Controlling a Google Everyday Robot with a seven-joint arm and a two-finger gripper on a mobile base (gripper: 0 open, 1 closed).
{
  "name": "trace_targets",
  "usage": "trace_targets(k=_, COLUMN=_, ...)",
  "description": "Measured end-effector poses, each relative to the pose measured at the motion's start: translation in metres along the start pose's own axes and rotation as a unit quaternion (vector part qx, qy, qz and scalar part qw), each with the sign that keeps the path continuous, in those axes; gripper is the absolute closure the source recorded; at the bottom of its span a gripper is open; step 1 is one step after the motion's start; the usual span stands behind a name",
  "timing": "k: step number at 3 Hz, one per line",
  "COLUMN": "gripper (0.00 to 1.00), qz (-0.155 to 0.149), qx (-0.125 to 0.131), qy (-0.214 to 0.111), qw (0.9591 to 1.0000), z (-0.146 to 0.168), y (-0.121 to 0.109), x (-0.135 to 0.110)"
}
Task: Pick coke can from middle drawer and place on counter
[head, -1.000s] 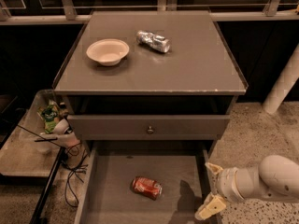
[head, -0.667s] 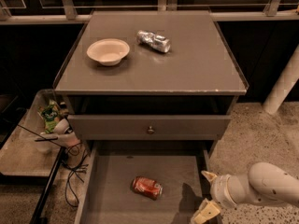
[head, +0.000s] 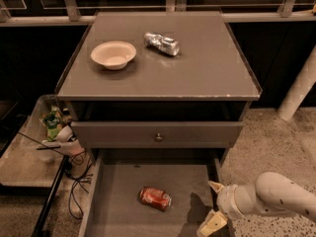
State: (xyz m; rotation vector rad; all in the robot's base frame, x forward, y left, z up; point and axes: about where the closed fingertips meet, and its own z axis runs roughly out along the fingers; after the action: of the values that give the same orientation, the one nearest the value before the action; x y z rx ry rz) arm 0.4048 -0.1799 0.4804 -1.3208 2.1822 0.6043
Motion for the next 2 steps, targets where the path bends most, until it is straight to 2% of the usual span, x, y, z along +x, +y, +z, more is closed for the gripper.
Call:
trace_targets(k=1, gripper=0.00, qz=-0.015, qx=0.003, qy=-0.016, qw=0.9998, z=0.024, y=-0.004, x=-0.008)
trace_targets(k=2, gripper=0.00, qz=-0.050, qx=0.038, qy=-0.049, qw=0.9968, z=0.037, y=-0.012, x=-0.028)
